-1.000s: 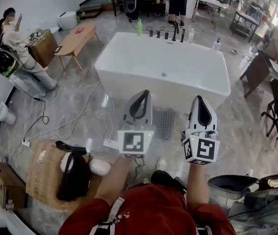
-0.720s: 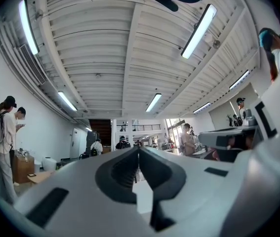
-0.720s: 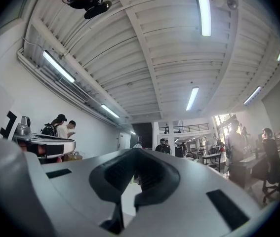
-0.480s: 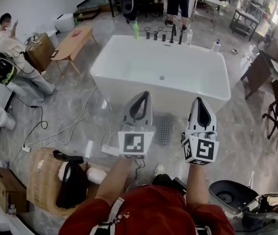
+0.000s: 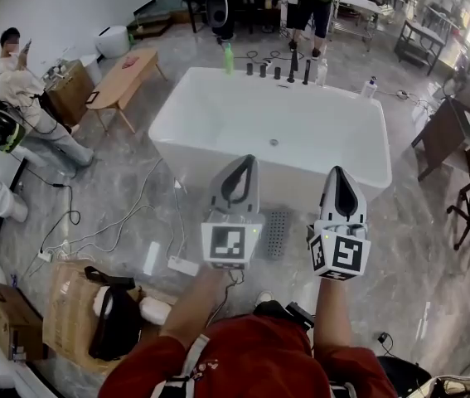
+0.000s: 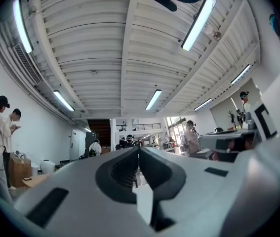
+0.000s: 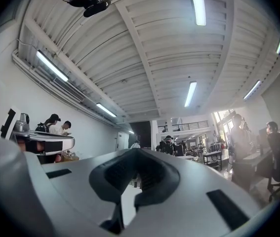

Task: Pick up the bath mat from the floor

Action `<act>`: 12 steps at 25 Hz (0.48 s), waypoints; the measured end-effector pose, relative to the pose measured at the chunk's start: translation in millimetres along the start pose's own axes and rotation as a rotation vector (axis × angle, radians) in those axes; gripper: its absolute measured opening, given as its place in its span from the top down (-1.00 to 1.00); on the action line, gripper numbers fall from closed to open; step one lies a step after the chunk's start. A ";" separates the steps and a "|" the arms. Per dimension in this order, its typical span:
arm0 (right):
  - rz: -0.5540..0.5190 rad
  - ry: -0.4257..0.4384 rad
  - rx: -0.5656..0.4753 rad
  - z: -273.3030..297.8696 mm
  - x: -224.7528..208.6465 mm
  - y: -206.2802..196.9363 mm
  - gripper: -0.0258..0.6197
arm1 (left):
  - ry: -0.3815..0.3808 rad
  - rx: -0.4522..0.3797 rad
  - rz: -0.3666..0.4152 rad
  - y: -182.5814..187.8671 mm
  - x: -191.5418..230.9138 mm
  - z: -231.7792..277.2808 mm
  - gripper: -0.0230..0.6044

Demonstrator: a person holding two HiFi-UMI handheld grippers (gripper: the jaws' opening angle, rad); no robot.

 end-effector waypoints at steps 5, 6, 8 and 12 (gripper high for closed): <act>0.011 0.005 -0.008 28.8 -26.4 -8.4 0.88 | 0.008 -0.002 0.017 -6.9 -7.2 36.8 0.87; 0.011 0.006 -0.009 33.6 -31.4 -10.0 0.88 | 0.011 -0.001 0.012 -6.9 -9.2 43.2 0.87; 0.011 0.011 -0.010 42.8 -40.6 -12.3 0.88 | 0.023 0.002 -0.006 -5.1 -13.3 54.7 0.88; 0.015 0.024 -0.019 59.5 -53.1 -15.6 0.88 | 0.029 0.002 0.007 -9.1 -16.0 72.1 0.88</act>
Point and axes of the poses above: the fingertips, and each gripper's own axes: z forward along the fingers, x to its left, y out of its top, the point moved 5 cm from there along -z, backward along the fingers, and after that the axes turned 3 degrees about y, right-handed, at the moved point
